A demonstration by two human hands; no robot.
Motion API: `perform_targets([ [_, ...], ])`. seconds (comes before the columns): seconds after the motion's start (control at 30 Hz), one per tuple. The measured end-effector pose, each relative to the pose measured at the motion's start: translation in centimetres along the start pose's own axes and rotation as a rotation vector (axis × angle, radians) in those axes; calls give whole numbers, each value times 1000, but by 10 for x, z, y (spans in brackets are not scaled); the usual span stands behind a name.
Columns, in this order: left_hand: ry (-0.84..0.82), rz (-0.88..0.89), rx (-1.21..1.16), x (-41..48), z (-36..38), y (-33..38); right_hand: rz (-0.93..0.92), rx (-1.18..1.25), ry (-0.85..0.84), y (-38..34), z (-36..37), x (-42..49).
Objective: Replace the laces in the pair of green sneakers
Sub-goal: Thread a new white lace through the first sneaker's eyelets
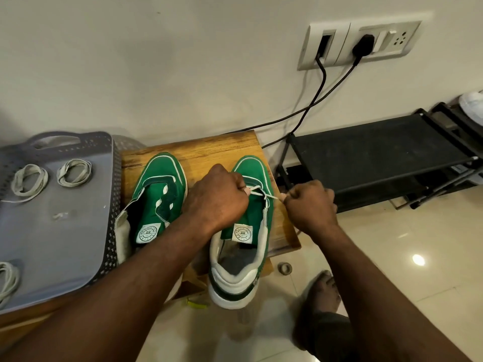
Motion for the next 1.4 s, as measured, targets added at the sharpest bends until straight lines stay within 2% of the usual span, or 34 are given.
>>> perform_targets([
  [0.07, 10, 36, 11, 0, 0, 3, 19, -79, -30, 7, 2, -1],
  [0.13, 26, 61, 37, 0, -1, 5, -49, -126, -47, -4, 5, -3],
  [0.3, 31, 77, -37, 1, -3, 5, -224, 155, 102, -32, -6, -5],
  [0.4, 21, 80, -67, -1, -1, 9, -280, 194, 82, -43, 2, -8],
  [0.57, 5, 68, -4, -2, 2, 7, -215, 319, 70, -38, 6, -6],
  [0.7, -33, 67, 44, -2, 7, 8, 11, 6, -14, 11, -3, 5],
  [0.77, -25, 68, 32, -1, 8, 10, 53, -60, -43, 22, -3, 5],
  [0.97, 14, 2, 31, 1, 2, 0, -183, 218, 83, -24, -11, -2],
  [1.13, 16, -64, 47, 2, -6, -8, -243, 175, 26, -37, 0, -10],
  [1.33, -95, -189, 99, 7, -6, -23, -291, 275, 8, -44, 3, -12],
  [1.4, -108, -192, 108, 6, -6, -24, -304, 227, -41, -45, 6, -14],
])
Point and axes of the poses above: each hand's wrist, its own x-axis towards the middle knuckle, its own z-axis out of the palm, y = z × x, the point moved 9 cm from there along x, towards the middle knuckle, and after that the axes turned 5 degrees about -z, right-handed, at the moved point
